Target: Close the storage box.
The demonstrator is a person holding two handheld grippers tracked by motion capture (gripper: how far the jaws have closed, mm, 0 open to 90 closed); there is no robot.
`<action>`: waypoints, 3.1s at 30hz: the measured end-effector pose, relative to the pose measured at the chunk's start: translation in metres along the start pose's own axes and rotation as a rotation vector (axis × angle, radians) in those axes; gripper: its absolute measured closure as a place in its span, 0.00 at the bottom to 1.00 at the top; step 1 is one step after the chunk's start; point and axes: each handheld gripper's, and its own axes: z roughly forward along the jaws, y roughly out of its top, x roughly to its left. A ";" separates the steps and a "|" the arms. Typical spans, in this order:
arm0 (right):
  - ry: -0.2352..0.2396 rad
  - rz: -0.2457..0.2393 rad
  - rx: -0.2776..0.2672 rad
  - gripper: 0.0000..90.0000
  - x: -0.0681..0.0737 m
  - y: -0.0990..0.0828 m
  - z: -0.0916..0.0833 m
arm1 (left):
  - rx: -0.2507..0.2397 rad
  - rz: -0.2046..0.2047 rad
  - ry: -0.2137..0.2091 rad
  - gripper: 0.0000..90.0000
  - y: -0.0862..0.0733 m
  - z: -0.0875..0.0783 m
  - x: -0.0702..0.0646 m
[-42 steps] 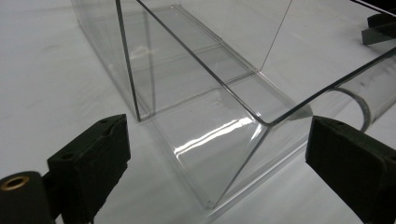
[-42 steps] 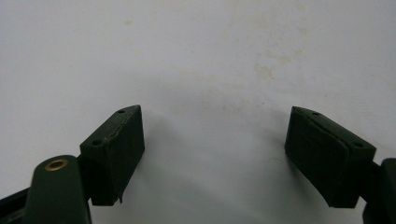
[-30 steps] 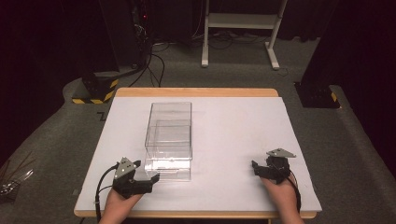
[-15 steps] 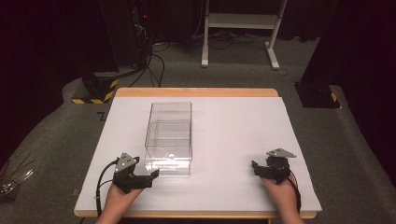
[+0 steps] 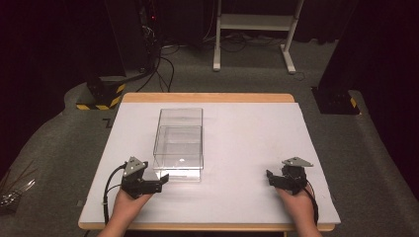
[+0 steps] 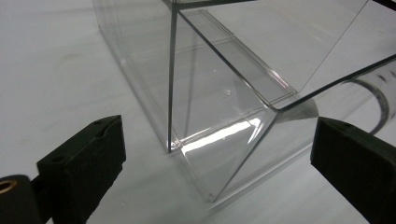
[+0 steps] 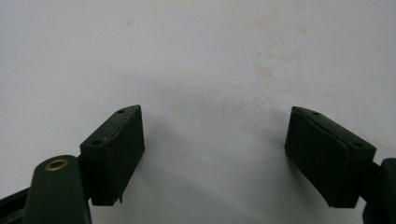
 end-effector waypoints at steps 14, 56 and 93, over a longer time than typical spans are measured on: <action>0.001 0.000 0.000 0.22 0.000 0.000 0.000 | -0.001 -0.008 0.023 0.04 0.007 0.012 0.005; 0.002 0.003 0.003 0.22 0.000 0.000 0.000 | -0.017 -0.073 0.135 0.10 0.022 0.043 0.018; 0.001 0.003 0.001 0.22 0.000 0.000 0.000 | -0.007 -0.077 0.102 0.13 0.014 0.040 0.015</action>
